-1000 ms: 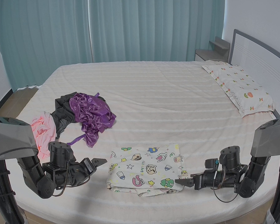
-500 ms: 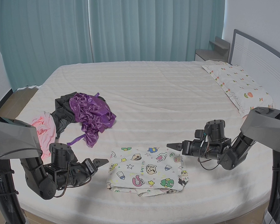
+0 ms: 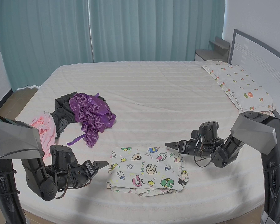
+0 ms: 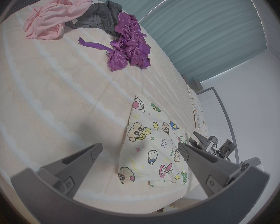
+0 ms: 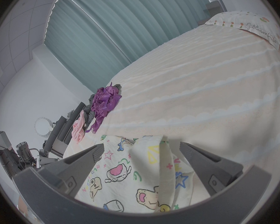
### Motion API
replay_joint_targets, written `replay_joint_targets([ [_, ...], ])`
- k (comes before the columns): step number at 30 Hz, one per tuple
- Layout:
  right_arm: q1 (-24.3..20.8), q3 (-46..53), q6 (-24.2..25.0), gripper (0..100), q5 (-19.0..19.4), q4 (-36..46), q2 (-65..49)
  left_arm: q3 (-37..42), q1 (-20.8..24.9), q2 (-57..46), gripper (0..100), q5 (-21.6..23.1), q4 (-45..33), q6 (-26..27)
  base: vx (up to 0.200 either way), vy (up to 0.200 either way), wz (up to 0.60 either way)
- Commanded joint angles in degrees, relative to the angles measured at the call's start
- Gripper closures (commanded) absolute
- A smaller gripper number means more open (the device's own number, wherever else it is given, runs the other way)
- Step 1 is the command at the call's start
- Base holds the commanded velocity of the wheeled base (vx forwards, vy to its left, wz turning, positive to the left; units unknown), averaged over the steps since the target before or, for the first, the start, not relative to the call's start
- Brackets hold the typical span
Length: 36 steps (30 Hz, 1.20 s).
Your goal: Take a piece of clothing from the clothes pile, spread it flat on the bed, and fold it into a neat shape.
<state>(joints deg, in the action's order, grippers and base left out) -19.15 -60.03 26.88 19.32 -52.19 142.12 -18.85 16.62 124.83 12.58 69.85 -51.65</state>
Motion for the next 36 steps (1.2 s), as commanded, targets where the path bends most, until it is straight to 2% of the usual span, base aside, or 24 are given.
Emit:
replay_joint_targets([
  [1,-0.62,-0.27,-0.07,100,0.37,-0.02,1.23,0.04,0.00,0.06,0,-0.01,0.02,-0.03,0.000,0.000,0.00],
  [6,-0.45,-0.53,0.10,100,0.28,0.07,1.76,0.04,0.00,0.06,0,-0.01,0.02,-0.03,0.000,0.000,0.00],
  [12,2.45,-0.35,1.42,100,0.45,-0.28,1.58,0.04,0.00,0.06,0,-0.01,0.02,-0.03,0.000,0.000,0.00],
  [14,3.95,-0.09,3.44,100,0.54,-0.55,1.23,0.04,0.00,0.15,0,-0.01,0.02,0.06,0.000,0.000,0.00],
  [18,4.03,0.79,5.11,100,0.63,-0.55,-0.17,0.04,0.08,0.15,0,-0.10,0.02,0.06,0.000,0.000,0.00],
  [34,4.30,2.19,5.11,100,0.45,2.79,-1.49,-0.05,0.08,0.41,0,-0.10,0.02,0.15,0.000,0.000,0.00],
  [35,4.21,2.28,5.11,0,0.45,3.14,-1.67,-0.05,0.08,0.41,0,-0.10,0.02,0.15,0.000,0.000,0.00],
  [36,4.12,2.37,5.11,0,0.45,3.23,-1.84,-0.14,0.08,0.41,0,-0.10,0.02,0.15,0.000,0.000,0.00],
])
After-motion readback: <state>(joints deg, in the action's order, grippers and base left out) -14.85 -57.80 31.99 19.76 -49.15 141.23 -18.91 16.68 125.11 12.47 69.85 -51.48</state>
